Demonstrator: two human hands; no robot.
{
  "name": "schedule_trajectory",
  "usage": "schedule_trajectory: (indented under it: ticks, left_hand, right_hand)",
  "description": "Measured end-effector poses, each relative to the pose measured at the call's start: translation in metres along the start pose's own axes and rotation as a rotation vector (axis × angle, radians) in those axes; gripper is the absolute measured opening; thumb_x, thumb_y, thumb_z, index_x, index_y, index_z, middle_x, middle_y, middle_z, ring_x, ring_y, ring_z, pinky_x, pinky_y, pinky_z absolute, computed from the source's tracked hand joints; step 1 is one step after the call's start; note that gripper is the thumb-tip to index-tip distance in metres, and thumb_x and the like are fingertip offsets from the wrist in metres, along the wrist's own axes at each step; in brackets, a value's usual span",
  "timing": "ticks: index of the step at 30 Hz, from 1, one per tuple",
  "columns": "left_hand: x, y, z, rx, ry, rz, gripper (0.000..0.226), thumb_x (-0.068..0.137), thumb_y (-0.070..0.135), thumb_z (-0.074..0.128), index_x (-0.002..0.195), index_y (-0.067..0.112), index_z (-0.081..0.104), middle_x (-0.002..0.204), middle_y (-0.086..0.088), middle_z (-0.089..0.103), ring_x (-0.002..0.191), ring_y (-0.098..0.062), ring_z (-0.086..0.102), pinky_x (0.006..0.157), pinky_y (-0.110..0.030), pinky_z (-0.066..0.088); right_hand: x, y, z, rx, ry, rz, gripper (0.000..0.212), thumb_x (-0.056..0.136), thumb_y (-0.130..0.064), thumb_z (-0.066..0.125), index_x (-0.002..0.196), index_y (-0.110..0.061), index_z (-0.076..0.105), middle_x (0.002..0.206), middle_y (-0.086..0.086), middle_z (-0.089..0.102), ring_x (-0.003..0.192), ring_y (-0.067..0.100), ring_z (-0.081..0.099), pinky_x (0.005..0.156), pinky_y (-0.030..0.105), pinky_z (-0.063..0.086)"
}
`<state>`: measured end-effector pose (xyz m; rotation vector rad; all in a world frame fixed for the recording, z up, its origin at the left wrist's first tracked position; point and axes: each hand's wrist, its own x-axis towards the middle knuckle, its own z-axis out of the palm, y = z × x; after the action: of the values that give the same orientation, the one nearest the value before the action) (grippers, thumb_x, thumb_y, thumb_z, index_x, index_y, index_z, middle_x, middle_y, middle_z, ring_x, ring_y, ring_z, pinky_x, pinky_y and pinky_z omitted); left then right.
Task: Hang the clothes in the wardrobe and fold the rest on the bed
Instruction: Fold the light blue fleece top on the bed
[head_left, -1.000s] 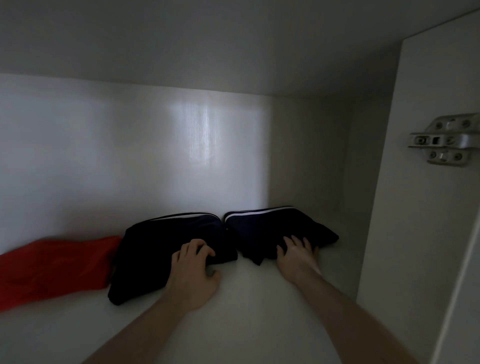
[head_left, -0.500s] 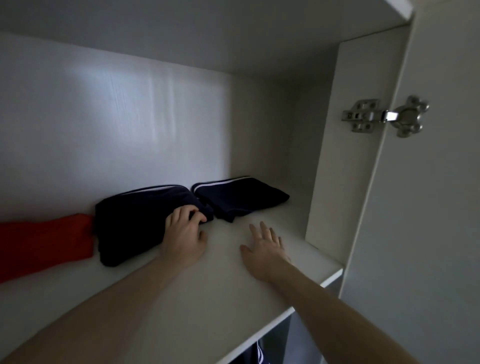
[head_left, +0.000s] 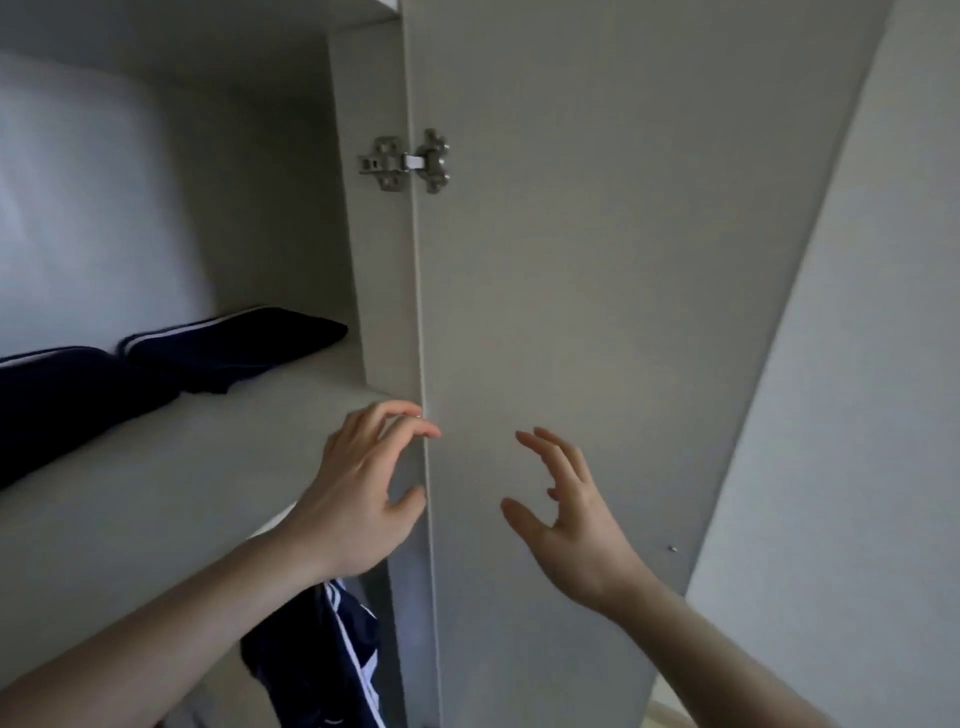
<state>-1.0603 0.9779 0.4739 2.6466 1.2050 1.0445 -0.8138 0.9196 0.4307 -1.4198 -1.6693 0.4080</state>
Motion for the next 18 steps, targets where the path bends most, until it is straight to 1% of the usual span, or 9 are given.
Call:
schedule_trajectory:
  ticks: [2,4,6,9,11,13,15,17,18]
  left_hand:
    - [-0.007,0.051,0.028,-0.074,-0.062,0.053,0.050,0.075,0.027,0.063,0.125,0.032,0.056,0.138,0.012,0.042,0.133,-0.013,0.040,0.105,-0.031,0.030]
    - [-0.015,0.106,0.062,-0.140,-0.128,0.108,0.052,0.075,0.028,0.064,0.126,0.033,0.056,0.140,0.011,0.043,0.135,-0.014,0.041,0.109,-0.036,0.033]
    - [-0.024,0.163,0.099,-0.206,-0.185,0.147,0.054,0.075,0.029,0.065,0.128,0.033,0.056,0.142,0.011,0.043,0.137,-0.014,0.041,0.113,-0.039,0.034]
    - [-0.038,0.249,0.158,-0.304,-0.260,0.177,0.054,0.078,0.030,0.065,0.132,0.035,0.055,0.143,0.017,0.042,0.139,-0.008,0.037,0.114,-0.033,0.029]
    - [-0.049,0.303,0.197,-0.365,-0.315,0.211,0.054,0.085,0.028,0.069,0.135,0.039,0.051,0.146,0.025,0.037,0.141,0.000,0.030,0.113,-0.026,0.023]
    - [-0.061,0.357,0.233,-0.421,-0.381,0.257,0.055,0.089,0.026,0.071,0.137,0.043,0.048,0.148,0.031,0.032,0.142,0.008,0.022,0.112,-0.020,0.017]
    - [-0.072,0.408,0.262,-0.457,-0.468,0.309,0.055,0.091,0.027,0.070,0.138,0.044,0.046,0.149,0.033,0.029,0.141,0.013,0.017,0.111,-0.018,0.015]
    - [-0.082,0.458,0.287,-0.491,-0.542,0.363,0.055,0.091,0.028,0.069,0.139,0.045,0.047,0.150,0.033,0.029,0.141,0.013,0.017,0.112,-0.019,0.016]
    - [-0.086,0.484,0.299,-0.505,-0.576,0.394,0.055,0.091,0.029,0.069,0.139,0.044,0.047,0.150,0.032,0.029,0.142,0.011,0.018,0.113,-0.020,0.016]
  right_hand:
    - [-0.051,0.028,-0.050,-0.052,0.072,0.092,0.066,0.096,-0.038,0.068,0.152,-0.046,0.035,0.157,-0.027,0.027,0.143,0.000,0.037,0.118,0.039,0.041]
    - [-0.108,0.053,-0.097,-0.087,0.127,0.189,0.064,0.096,-0.040,0.067,0.150,-0.051,0.035,0.155,-0.031,0.027,0.140,-0.003,0.040,0.116,0.041,0.043]
    - [-0.167,0.074,-0.141,-0.121,0.160,0.268,0.061,0.097,-0.044,0.064,0.148,-0.056,0.033,0.154,-0.037,0.024,0.140,-0.007,0.038,0.116,0.040,0.043]
    - [-0.254,0.098,-0.205,-0.172,0.195,0.393,0.061,0.093,-0.057,0.058,0.147,-0.059,0.030,0.153,-0.042,0.021,0.141,-0.009,0.035,0.118,0.038,0.039]
    - [-0.310,0.113,-0.244,-0.201,0.241,0.472,0.063,0.089,-0.064,0.054,0.146,-0.061,0.029,0.152,-0.043,0.021,0.140,-0.010,0.035,0.118,0.036,0.038]
    - [-0.365,0.127,-0.280,-0.207,0.305,0.553,0.062,0.088,-0.061,0.056,0.145,-0.060,0.031,0.151,-0.042,0.024,0.141,-0.009,0.034,0.117,0.035,0.038]
    - [-0.417,0.137,-0.309,-0.203,0.371,0.638,0.060,0.091,-0.051,0.062,0.144,-0.058,0.034,0.149,-0.040,0.028,0.141,-0.007,0.036,0.116,0.033,0.040]
    - [-0.468,0.144,-0.337,-0.214,0.436,0.715,0.059,0.092,-0.043,0.066,0.144,-0.055,0.038,0.148,-0.037,0.031,0.137,-0.010,0.037,0.116,0.033,0.040]
    - [-0.493,0.146,-0.351,-0.225,0.471,0.752,0.059,0.092,-0.044,0.065,0.144,-0.054,0.038,0.147,-0.038,0.032,0.134,-0.013,0.038,0.116,0.032,0.040]
